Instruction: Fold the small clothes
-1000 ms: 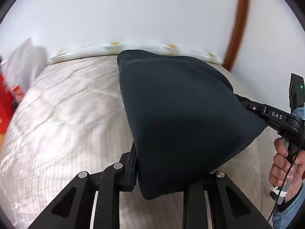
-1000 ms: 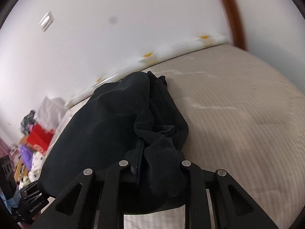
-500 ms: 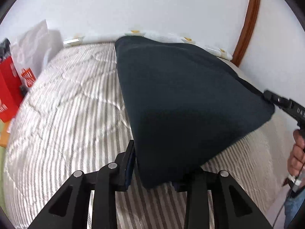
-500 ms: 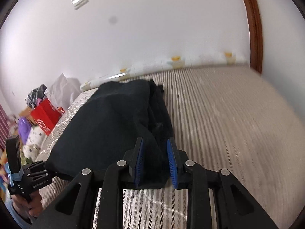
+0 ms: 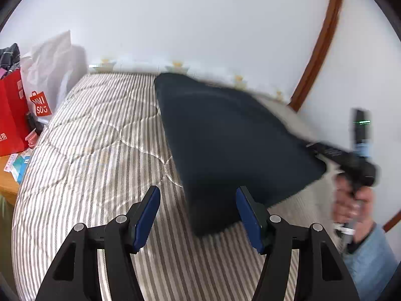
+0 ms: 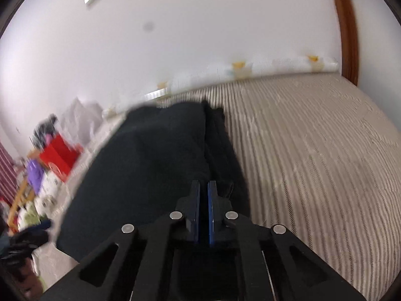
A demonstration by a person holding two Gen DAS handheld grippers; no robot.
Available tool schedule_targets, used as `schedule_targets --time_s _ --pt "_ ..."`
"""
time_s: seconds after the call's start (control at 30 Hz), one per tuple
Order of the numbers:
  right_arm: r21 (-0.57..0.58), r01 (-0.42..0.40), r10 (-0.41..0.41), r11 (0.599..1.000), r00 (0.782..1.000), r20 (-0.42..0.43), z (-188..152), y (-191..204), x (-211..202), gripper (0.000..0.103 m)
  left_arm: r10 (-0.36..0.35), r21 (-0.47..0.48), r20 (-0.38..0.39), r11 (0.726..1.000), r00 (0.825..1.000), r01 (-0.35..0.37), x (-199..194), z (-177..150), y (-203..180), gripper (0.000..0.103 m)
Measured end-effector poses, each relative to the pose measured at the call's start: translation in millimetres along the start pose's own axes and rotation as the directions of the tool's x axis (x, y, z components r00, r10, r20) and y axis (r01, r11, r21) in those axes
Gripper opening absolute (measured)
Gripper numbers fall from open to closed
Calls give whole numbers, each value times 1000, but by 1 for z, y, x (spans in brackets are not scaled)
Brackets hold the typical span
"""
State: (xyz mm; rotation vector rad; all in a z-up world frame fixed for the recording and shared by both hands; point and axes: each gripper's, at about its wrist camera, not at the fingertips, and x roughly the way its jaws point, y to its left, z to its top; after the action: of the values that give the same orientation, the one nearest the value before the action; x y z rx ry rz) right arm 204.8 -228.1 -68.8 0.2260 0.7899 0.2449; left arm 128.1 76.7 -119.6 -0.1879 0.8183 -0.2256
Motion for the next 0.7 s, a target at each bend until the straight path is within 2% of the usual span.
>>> schedule_targets --time_s 0.07,0.1,0.2,0.27,0.37,0.47,0.5,0.57,0.6,0.63,0.7 --pt "19 -43 41 999 996 76 1 -7 -24 3 -9 -28 -33 1000 999 8 17 0 3 60" --pt "33 -54 51 998 995 80 -1 -10 -29 3 -14 -34 -41 999 999 13 19 -1 6 62" --pt "-7 7 -7 1000 1000 9 -14 -13 -17 3 -18 -34 -63 999 998 16 28 -4 7 63" --pt "-3 16 -16 1000 999 -36 -20 -16 -8 3 -20 -23 -65 1000 998 18 26 -2 6 62" --pt "-14 43 -43 999 998 -40 -13 -11 -13 7 4 13 -45 1000 999 -3 19 6 4 61" --pt "-64 47 -50 997 998 -39 9 4 -16 11 37 54 -28 998 999 -35 16 16 2 61" --pt "-74 41 -44 996 998 -38 14 7 -15 14 37 58 -29 998 999 -35 17 20 2 61" --pt "-81 31 -34 996 999 -41 30 13 -7 36 35 56 -35 998 999 -33 22 29 3 61" --pt "-77 29 -33 997 998 -45 35 16 -1 41 35 56 -37 998 999 -33 25 34 4 61" --pt "-68 31 -36 997 998 -60 42 17 10 46 35 57 -39 998 999 -33 29 39 4 61" --pt "-46 44 -48 998 993 -106 48 16 28 46 33 65 -49 997 998 -30 35 45 3 61"
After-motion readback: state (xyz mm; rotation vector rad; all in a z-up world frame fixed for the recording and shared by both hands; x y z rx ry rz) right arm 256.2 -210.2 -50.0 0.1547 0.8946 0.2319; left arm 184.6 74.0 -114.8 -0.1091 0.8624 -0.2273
